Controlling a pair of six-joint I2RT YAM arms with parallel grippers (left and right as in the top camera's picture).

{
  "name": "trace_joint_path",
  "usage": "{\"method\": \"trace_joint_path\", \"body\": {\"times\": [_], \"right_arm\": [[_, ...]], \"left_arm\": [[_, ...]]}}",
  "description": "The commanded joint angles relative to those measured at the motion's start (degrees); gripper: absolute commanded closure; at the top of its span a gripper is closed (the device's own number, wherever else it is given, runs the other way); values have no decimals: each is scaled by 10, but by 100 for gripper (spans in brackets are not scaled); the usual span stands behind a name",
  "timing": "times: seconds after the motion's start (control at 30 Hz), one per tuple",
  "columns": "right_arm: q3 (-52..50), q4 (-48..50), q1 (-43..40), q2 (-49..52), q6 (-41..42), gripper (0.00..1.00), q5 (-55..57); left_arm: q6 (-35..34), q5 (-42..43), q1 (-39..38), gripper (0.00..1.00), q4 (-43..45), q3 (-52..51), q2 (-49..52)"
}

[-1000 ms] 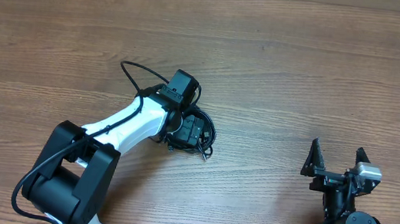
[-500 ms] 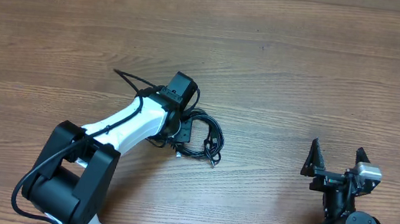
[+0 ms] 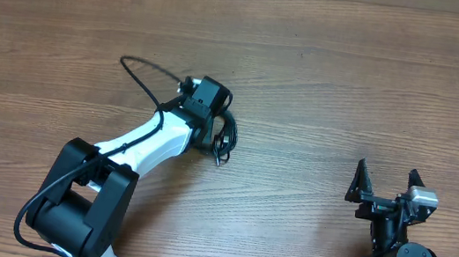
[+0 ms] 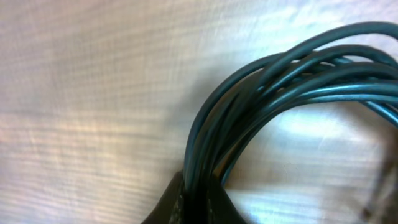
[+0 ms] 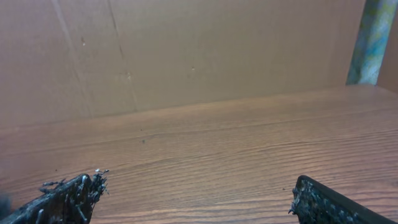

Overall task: Untangle cables
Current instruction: 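Lift the held coil with the left gripper and shift it rightward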

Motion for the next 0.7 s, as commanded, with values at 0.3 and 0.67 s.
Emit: {"method": "trace_joint_path", "body": {"times": [0.3, 0.67], "right_arm": [[-6, 3, -2, -6, -2, 0, -3], [-6, 3, -2, -6, -2, 0, -3]], "left_arm": [[292, 24, -4, 96, 103, 1, 7], [353, 98, -4, 96, 103, 1, 6]]}}
